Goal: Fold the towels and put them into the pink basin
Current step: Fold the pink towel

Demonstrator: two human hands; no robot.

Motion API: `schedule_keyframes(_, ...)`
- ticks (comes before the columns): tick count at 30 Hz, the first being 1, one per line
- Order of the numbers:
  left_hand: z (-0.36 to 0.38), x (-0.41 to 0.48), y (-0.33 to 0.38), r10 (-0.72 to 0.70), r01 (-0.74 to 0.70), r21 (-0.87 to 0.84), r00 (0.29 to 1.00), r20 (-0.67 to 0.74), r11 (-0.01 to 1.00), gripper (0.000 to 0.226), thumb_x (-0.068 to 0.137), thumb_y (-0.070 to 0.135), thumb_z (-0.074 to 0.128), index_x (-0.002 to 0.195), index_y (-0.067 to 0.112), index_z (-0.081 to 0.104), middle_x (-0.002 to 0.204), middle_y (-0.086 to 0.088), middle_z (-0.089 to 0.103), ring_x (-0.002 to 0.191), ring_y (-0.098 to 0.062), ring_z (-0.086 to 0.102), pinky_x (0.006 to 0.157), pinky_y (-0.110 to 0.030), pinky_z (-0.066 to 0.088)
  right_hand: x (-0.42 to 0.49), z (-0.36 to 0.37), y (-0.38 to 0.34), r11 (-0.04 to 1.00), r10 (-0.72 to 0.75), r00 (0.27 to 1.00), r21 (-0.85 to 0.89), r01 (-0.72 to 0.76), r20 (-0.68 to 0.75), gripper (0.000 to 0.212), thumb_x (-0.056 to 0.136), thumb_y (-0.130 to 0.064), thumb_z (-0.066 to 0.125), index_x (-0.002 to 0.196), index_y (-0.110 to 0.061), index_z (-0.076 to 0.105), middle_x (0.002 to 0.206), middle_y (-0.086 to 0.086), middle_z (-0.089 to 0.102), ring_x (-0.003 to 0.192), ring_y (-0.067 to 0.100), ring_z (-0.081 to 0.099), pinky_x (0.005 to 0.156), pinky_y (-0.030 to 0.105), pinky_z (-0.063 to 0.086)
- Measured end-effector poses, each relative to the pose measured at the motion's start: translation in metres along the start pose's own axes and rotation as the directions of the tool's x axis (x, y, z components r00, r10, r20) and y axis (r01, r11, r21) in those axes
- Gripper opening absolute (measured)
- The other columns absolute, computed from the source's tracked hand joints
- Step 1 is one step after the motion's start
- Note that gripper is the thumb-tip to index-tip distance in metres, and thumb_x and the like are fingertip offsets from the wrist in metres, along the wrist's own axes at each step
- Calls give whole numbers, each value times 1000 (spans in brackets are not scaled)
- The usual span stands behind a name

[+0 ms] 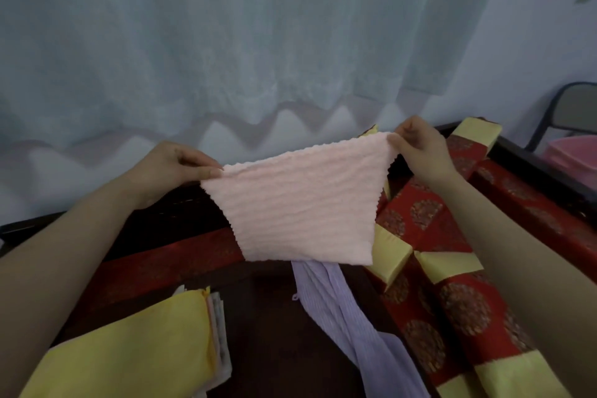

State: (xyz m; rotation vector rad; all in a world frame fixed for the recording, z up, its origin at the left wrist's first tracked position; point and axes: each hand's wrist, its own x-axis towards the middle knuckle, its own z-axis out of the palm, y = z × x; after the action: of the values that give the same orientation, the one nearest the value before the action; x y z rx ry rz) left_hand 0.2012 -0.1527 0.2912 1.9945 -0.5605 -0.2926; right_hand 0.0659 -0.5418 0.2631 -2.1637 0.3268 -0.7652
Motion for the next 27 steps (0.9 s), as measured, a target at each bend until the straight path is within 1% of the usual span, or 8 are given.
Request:
schedule_keyframes(4,9,-11,1,-33,12,-180,993,-116,984,19,60,-3,79,59,15,72,65,6,72,60,1,66,60,-7,51,-22,-17,-10,988,6,1000,153,-7,12,18,91,-19,63,77,-23,52,76,7,57,69,11,51,65,23,43)
schedule_keyframes(8,17,-46,-4,17,-5,-79,989,150,997,22,58,6,80,72,18,69,70,6,68,68,-5,63,65,-12,53,-70,-49,-13,955,-20,964,289,-60,264,11,87,-4,61,79,-8,55,70,24,46,64,23,44,60,18,40)
schedule_keyframes(11,31,-79,-25,-14,-128,255,871,490,958,15,76,25,74,84,37,68,86,14,67,76,-4,63,65,-12,48,-110,-64,5,938,42,864,279,-208,502,10,80,-8,63,73,-8,57,66,21,45,60,22,41,55,20,36)
schedule_keyframes(14,57,-112,-62,-29,-236,279,713,700,931,12,87,35,62,90,46,61,98,15,60,90,-7,60,78,-14,44,-152,-63,29,902,122,730,232,-364,672,17,83,-6,67,69,-9,57,59,19,41,55,21,36,50,22,29)
schedule_keyframes(17,95,-140,-99,-188,17,221,594,782,975,24,91,46,51,111,35,59,107,14,62,101,-3,59,93,-16,40,-194,-48,58,834,197,645,219,-506,738,13,86,-3,61,74,-2,55,57,10,43,52,14,38,51,18,31)
schedule_keyframes(19,123,-148,-117,-226,232,91,661,715,968,27,92,39,53,103,16,59,87,10,64,78,-4,59,71,-18,44,-215,-34,81,821,286,656,175,-544,699,14,87,-7,60,79,3,53,62,9,46,58,17,40,54,19,33)
schedule_keyframes(22,164,-139,-144,-370,415,-50,854,367,909,13,95,8,48,88,7,59,68,4,62,60,-1,57,54,-15,40,-233,-8,116,807,418,736,155,-570,532,23,88,-15,60,85,7,52,65,7,46,62,18,42,57,20,36)
schedule_keyframes(27,200,-107,-186,-520,520,-75,854,15,851,10,93,21,55,87,21,63,88,-2,64,81,-18,59,62,-25,45,-230,44,155,830,532,814,48,-556,232,20,87,-22,66,81,-5,56,62,3,56,61,8,51,59,25,43)
